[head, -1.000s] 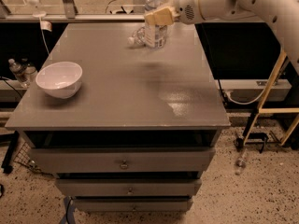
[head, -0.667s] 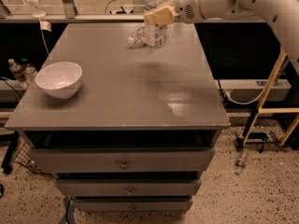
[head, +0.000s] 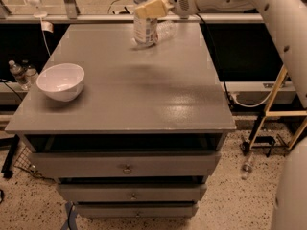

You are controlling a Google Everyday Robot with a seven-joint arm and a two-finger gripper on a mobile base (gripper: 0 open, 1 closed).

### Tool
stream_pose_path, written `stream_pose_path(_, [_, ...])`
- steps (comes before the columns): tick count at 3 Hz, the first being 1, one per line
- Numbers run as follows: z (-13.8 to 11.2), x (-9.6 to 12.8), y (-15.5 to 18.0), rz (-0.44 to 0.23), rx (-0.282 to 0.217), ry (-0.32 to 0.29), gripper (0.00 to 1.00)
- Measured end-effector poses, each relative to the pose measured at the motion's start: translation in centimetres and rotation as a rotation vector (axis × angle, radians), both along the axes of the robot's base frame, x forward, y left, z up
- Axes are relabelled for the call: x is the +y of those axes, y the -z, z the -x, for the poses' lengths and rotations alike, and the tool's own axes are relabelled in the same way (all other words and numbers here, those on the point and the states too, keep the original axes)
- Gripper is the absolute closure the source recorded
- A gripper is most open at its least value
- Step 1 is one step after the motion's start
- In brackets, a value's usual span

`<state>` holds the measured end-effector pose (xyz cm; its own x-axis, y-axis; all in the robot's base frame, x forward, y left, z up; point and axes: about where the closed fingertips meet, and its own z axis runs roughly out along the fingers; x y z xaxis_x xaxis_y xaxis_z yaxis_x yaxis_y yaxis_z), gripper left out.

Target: Place blue plastic bottle into white bowl

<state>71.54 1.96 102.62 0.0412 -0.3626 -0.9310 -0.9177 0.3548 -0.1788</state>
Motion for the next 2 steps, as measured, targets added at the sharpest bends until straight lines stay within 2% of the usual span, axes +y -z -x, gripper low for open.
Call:
stream_pose_path(1, [2.3, 4.3, -0.5, 0.023, 0.033, -0.167, 1.00])
stream_pose_path(2, [5.0, 7.5, -0.2, 0.065, 0.072, -0.314, 1.00])
